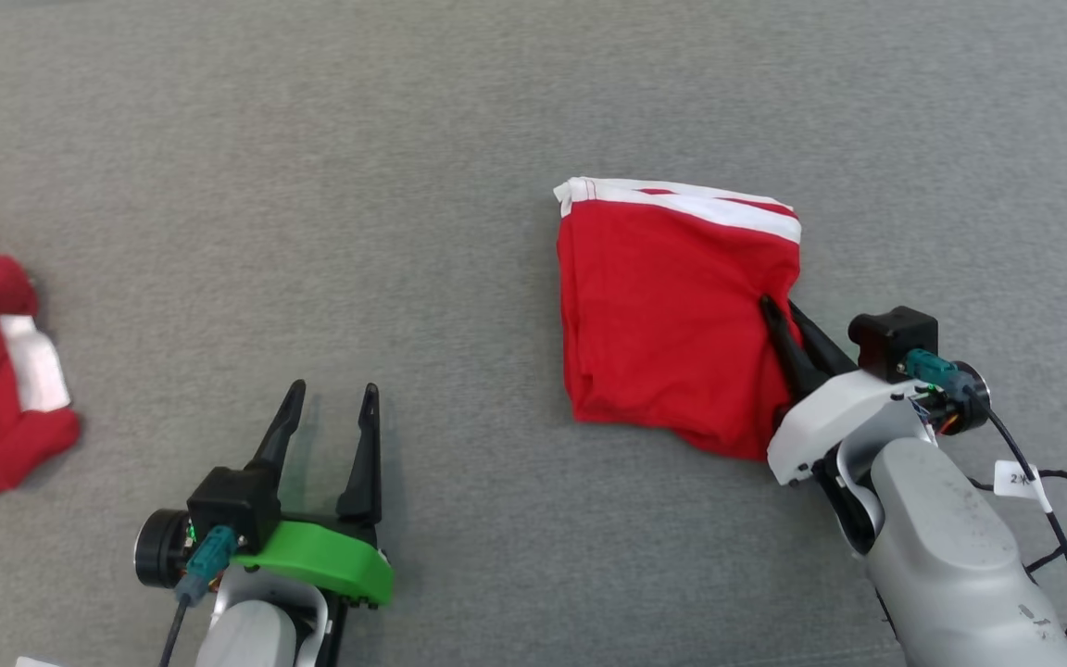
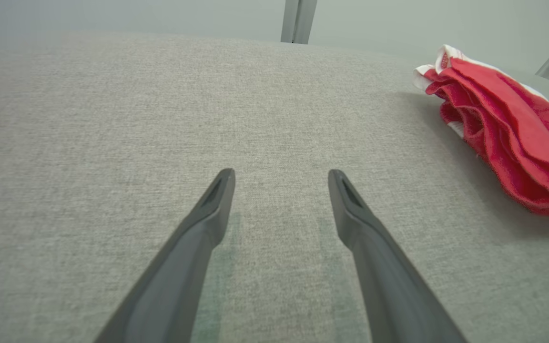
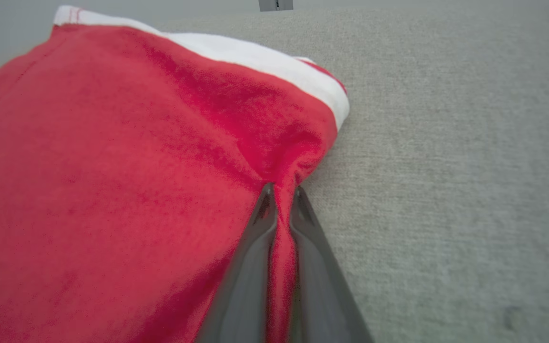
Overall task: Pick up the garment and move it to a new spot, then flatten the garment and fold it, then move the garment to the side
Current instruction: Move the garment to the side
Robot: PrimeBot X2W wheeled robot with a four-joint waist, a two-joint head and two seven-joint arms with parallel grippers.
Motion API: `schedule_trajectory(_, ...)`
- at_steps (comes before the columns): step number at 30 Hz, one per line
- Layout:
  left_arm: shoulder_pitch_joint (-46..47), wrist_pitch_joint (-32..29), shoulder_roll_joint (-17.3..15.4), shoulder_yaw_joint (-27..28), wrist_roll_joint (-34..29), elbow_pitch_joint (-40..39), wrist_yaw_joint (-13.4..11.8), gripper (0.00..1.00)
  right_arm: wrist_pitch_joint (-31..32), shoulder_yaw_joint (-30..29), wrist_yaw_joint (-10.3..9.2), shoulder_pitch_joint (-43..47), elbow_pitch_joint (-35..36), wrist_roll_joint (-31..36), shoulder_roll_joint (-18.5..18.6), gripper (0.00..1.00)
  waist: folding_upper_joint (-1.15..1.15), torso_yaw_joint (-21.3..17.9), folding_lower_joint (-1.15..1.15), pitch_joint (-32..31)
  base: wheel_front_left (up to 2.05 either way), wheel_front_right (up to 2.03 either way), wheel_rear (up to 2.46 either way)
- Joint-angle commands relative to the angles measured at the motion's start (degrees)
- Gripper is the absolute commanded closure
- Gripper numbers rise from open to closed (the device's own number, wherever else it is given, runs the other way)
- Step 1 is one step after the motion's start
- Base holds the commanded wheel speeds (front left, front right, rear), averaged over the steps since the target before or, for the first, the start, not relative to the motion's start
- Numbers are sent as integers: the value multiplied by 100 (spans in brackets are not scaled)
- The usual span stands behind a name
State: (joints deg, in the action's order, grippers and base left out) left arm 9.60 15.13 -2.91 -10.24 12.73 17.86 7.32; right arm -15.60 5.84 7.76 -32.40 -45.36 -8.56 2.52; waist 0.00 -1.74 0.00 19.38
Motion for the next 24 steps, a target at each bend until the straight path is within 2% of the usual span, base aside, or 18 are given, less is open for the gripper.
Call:
schedule_trajectory(1, -51, 1, -53, -66, -70, -41, 28, 0, 82, -20, -50, 319, -49, -64, 72, 100, 0, -1135, 0, -473, 0, 0, 0)
schedule_trajectory(8, 32, 1, -75, -502, 2, -76, 28, 0, 48, 187, -36, 559, 301, -210, 47, 100, 0, -2101, 0, -491, 0, 0, 0)
schedule_trajectory(12, 10, 1, -105, -656, 22, -74, 28, 0, 47, 358, -33, 647, 440, -346, 46, 100, 0, -2498, 0, -436, 0, 0, 0)
schedule_trajectory(18, -52, 1, -176, -843, 27, -44, 28, 0, 46, 459, -33, 721, 600, -389, 43, 100, 0, -2759, 0, -336, 0, 0, 0)
schedule_trajectory(24, 34, 1, -325, -878, 64, -48, 23, 0, 45, 493, -33, 507, 602, -144, 39, 100, 0, -2687, 0, -107, 0, 0, 0)
